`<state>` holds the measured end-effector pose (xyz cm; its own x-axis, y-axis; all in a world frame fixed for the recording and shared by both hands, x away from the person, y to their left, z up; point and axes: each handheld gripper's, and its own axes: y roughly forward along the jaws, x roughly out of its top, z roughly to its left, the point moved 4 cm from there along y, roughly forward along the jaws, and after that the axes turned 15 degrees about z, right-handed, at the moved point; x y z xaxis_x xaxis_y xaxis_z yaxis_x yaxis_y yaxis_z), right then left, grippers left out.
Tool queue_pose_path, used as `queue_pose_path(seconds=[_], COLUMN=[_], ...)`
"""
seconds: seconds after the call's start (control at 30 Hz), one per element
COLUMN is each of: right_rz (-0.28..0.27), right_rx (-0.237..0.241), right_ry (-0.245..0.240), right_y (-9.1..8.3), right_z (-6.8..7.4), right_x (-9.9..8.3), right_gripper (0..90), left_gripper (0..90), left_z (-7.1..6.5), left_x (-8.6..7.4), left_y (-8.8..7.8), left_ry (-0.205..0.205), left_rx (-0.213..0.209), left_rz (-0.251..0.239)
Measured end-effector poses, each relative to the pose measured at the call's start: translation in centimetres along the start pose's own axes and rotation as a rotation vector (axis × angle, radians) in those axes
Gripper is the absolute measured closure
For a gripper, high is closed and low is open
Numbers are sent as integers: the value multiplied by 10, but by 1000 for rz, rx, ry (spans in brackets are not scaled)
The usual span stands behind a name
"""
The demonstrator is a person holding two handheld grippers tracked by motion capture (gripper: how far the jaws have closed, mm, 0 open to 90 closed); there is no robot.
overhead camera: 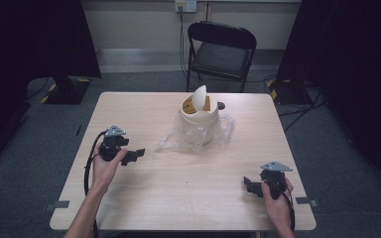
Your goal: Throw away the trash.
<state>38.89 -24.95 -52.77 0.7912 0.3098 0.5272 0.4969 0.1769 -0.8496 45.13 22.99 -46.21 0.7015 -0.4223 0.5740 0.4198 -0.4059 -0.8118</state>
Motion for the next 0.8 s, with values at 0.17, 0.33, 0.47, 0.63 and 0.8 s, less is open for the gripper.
queue_pose_path(seconds=[0.17,0.33,0.47,0.63,0.8], right_rz=[0,0,0,0,0], right_rx=[0,-1,-1,-1,-1], right_ry=[0,2,1,1,0], right_y=[0,0,0,0,0], right_z=[0,0,0,0,0], right_x=[0,0,0,0,0], right_gripper=[92,92,92,92,92], left_gripper=[173,172,179,173,143], left_z=[1,1,-6,-7,-9], left_x=[-32,-62,-72,-73,-76], left_y=[5,16,22,25,29], left_ry=[0,-38,-20,0,-12], left_rx=[29,40,42,124,134], left_rz=[59,106,119,111,49])
